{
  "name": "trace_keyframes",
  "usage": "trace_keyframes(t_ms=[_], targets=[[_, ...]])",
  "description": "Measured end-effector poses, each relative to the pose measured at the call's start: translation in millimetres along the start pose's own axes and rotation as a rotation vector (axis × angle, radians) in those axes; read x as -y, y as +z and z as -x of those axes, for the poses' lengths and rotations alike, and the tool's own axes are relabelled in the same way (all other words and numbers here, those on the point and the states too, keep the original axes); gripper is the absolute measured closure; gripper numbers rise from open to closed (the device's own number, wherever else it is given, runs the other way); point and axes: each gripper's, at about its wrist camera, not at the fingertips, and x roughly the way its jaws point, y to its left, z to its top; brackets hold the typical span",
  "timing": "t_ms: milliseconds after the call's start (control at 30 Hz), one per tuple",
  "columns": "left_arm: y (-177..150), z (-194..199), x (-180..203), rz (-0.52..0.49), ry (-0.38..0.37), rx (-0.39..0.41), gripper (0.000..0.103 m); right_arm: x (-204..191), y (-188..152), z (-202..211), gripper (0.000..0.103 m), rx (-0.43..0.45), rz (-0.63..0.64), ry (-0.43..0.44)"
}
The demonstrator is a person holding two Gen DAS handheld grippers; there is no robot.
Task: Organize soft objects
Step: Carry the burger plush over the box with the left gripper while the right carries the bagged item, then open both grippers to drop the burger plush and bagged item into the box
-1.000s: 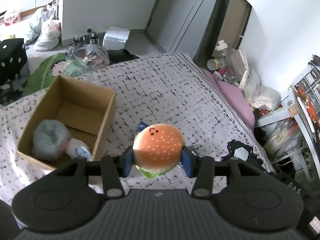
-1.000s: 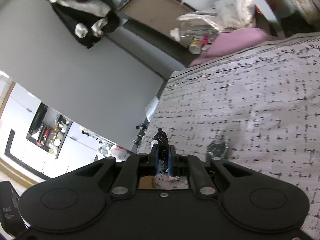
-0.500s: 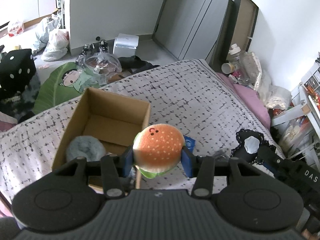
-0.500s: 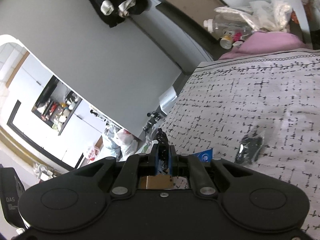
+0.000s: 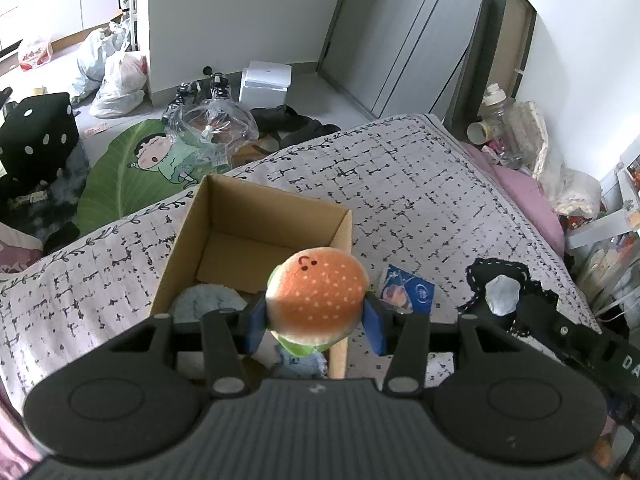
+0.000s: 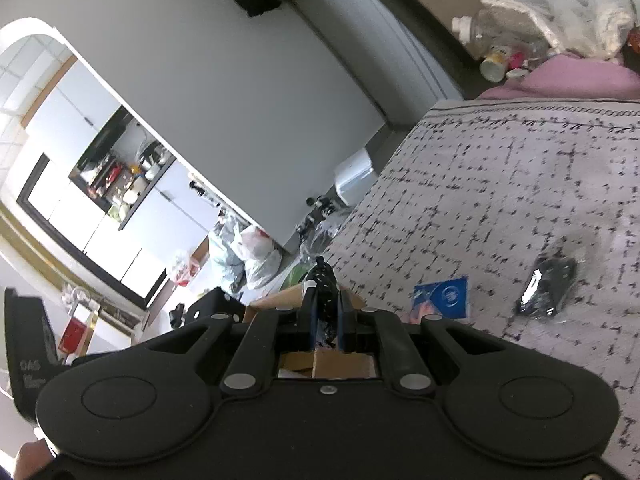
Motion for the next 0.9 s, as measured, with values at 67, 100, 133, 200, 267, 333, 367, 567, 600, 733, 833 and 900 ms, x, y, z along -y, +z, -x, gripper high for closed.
trace_keyframes(t_ms=[67,100,133,200,267,333,367,567,600,733,833,900], targets=[[1,-6,-4,0.007,0.0,-0.012,0.054,-6,-4,-5,0.094,-0.007,0.013,0.012],[2,-10,-7,0.013,-0.001,-0.018,0.054,-8,-5,-7,0.094,-0.011,0.018,0.018],[3,-12,-9,0.014,0.0,-0.021,0.054,-11,-6,-9,0.094,-0.014,0.022,0.022],[5,-17,-13,0.014,0.003,-0.029,0.054,-14,-7,-13,0.094,-0.021,0.025,0.033],[7,-21,-17,0.018,-0.001,-0.034,0.054,-18,-9,-18,0.094,-0.028,0.03,0.042],[9,-25,-22,0.02,0.01,-0.032,0.054,-20,-12,-23,0.094,-0.039,0.033,0.049],[10,-27,-24,0.022,0.015,-0.032,0.054,-21,-14,-26,0.094,-0.048,0.034,0.052],[16,-44,-37,0.034,0.031,-0.052,0.054,-27,-21,-45,0.094,-0.099,0.042,0.049],[17,-47,-40,0.037,0.037,-0.057,0.054,-28,-22,-47,0.094,-0.104,0.042,0.047],[20,-55,-47,0.042,0.059,-0.063,0.054,-30,-24,-55,0.094,-0.122,0.046,0.04],[25,-62,-52,0.045,0.065,-0.078,0.053,-32,-25,-61,0.094,-0.136,0.045,0.035],[28,-64,-54,0.043,0.071,-0.083,0.051,-34,-25,-65,0.094,-0.142,0.049,0.034]])
